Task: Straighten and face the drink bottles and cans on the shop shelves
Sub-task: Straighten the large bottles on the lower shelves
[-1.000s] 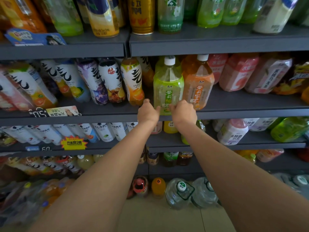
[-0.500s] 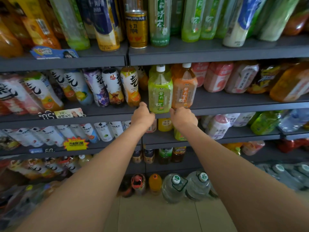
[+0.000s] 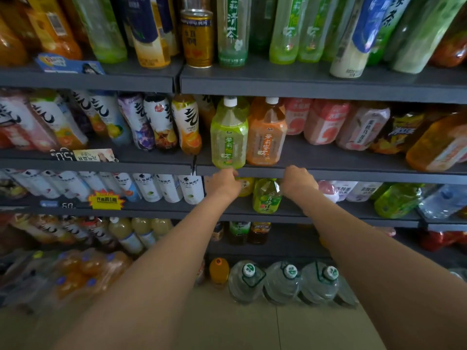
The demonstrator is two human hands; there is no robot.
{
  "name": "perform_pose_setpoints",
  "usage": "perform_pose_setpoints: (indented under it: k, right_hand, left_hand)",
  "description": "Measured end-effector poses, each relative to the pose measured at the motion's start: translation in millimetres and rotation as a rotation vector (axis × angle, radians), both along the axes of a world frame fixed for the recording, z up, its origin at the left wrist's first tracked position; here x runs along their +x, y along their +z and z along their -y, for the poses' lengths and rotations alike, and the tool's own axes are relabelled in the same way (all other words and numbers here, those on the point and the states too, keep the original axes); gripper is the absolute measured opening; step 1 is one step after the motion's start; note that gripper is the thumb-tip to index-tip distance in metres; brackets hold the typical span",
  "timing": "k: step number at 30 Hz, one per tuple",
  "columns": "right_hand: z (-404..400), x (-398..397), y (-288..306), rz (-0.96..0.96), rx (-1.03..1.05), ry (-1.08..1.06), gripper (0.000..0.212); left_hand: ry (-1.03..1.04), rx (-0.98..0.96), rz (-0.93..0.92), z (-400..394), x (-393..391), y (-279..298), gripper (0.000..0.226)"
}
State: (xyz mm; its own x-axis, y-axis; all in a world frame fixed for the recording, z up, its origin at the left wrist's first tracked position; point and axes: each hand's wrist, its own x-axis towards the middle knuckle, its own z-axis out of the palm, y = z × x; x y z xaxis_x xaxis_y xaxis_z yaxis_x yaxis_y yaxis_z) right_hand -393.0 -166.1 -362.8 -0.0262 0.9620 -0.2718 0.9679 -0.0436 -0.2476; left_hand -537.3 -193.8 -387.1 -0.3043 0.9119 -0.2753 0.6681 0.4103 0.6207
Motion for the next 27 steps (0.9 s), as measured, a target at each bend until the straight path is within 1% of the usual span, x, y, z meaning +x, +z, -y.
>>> perform_pose_setpoints:
  k: [6,10,12,16,19,22,27]
  right_hand:
    - [-27,35,-26,-0.004,-0.039,0.077,0.033]
    - [-32,40,-36,-0.017,-0.050,0.111,0.034]
    - [-32,38,-36,-0.029,-0.036,0.137,0.041]
    - [-30,24,-28,-0.064,-0.027,0.215,0.066]
    - [-25,20,-35,-0.079,-0.067,0.227,0.072]
    - [-11,28,-61,-0.094,-0.127,0.232,0.078]
    - [18,46,-119,-0.121,-0.183,0.124,0.086]
  left_hand:
    - [0.022,-0.104,0.005,-13,49,-26,0.039]
    - [0.041,-0.095,-0.031,-15,56,-28,0.036]
    - [0.060,-0.084,-0.063,-16,54,-22,0.041]
    - [0.093,-0.054,-0.062,-15,54,-13,0.061]
    - [0.053,-0.119,-0.019,-14,58,-23,0.072]
    - [-0.024,-0.206,-0.001,-4,60,-48,0.080]
    - [-0.034,-0.260,-0.063,18,59,-85,0.079]
